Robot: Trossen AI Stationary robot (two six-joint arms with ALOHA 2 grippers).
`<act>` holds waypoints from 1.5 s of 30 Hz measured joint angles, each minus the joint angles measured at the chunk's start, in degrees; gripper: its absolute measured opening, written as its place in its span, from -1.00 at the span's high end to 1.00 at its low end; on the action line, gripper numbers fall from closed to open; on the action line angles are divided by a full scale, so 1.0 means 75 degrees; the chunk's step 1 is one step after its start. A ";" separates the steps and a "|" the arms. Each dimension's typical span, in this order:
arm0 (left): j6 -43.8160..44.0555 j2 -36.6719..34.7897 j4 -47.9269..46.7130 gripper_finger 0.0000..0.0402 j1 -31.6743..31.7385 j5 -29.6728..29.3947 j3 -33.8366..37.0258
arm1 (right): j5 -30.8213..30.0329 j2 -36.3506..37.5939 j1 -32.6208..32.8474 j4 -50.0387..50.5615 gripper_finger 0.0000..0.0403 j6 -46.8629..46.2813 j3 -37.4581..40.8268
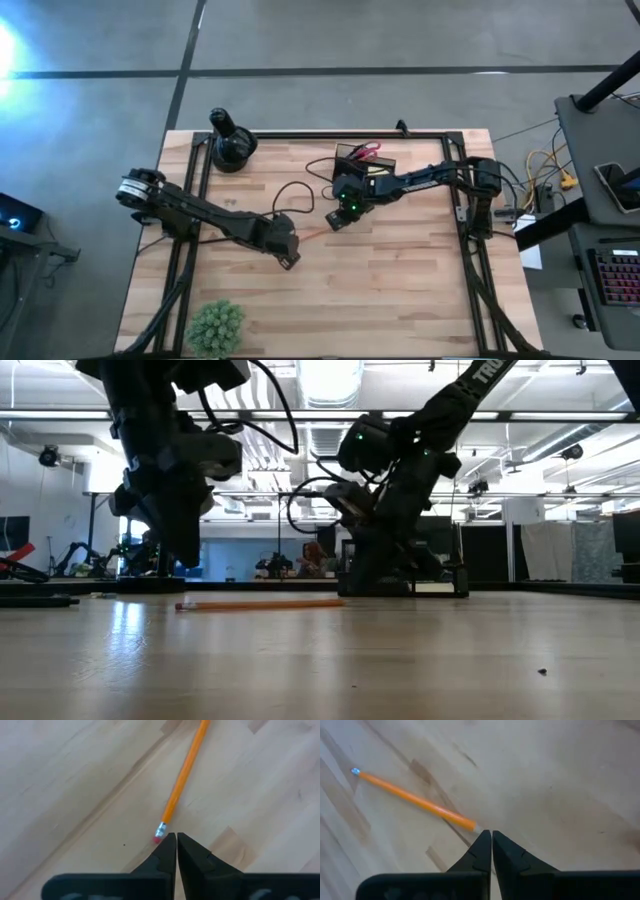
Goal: Pick and place office supplies into organizer
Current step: Put the pencil into the desk organizer
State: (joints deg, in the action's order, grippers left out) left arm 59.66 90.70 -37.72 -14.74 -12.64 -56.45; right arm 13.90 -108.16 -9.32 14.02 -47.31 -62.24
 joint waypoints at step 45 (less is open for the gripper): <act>0.0000 0.0003 0.0185 1.00 0.0000 0.0003 0.0233 | -0.0059 -0.0050 0.0361 0.0123 0.96 0.0114 -0.0198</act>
State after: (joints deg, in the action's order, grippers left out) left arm 59.66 90.72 -36.33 -14.74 -12.62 -54.70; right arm 13.45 -108.53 -6.61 14.94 -46.46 -63.73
